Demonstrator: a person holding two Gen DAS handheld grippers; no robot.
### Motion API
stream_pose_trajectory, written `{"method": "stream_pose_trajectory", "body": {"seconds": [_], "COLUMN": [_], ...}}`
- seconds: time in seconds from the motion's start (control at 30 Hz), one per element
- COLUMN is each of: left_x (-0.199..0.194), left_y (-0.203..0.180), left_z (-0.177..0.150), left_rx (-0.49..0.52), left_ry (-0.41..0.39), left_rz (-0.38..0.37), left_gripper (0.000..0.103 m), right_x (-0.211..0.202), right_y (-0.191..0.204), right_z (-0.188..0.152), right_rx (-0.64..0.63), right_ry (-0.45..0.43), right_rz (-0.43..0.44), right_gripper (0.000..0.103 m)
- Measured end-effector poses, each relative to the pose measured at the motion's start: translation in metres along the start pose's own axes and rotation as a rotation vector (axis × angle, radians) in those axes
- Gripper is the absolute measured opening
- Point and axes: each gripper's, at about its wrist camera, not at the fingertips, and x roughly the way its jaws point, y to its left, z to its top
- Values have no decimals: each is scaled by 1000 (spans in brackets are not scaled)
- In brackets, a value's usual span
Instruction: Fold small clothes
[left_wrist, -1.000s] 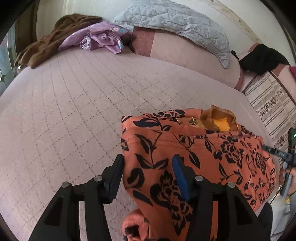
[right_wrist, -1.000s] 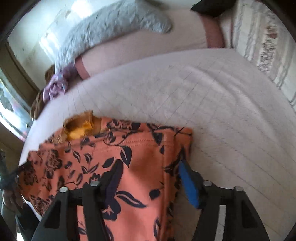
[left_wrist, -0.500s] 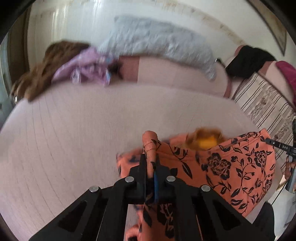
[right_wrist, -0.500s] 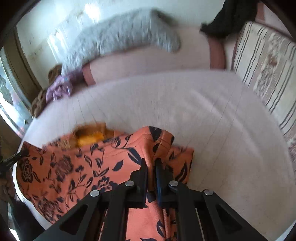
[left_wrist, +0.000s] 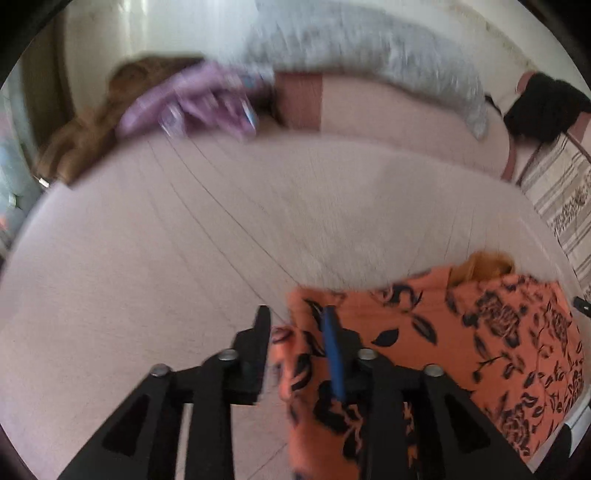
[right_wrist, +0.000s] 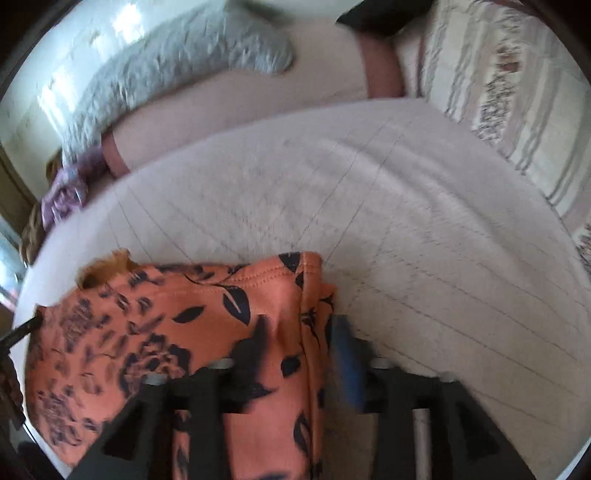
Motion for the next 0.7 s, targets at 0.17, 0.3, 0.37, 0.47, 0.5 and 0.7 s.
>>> {"method": "stream_pose_trajectory", "body": {"seconds": [0.17, 0.3, 0.37, 0.47, 0.5, 0.7], "left_x": [-70, -77, -42, -18, -27, -88], "left_y": [-13, -21, -18, -2, -2, -18], "left_z": [-29, -76, -95, -104, -101, -101], "left_rx": [51, 30, 14, -72, -84, -53], "left_ry": [-91, -22, 116, 157, 143, -34], "left_rz": [-76, -131, -103, -91, -74, -18], "left_gripper": [40, 40, 37, 37, 37, 37], "right_x": [-64, -89, -86, -45, -31, -92], "right_y": [18, 48, 55, 53, 45, 20], "right_z": [-12, -40, -62, -85, -89, -105], "right_rx": [-13, -53, -63, -31, 9, 156], "right_ry": [-101, -84, -46, 100, 146, 9], "right_rz": [72, 240, 291, 258, 221, 259], "right_gripper": [69, 69, 69, 69, 67, 72]}}
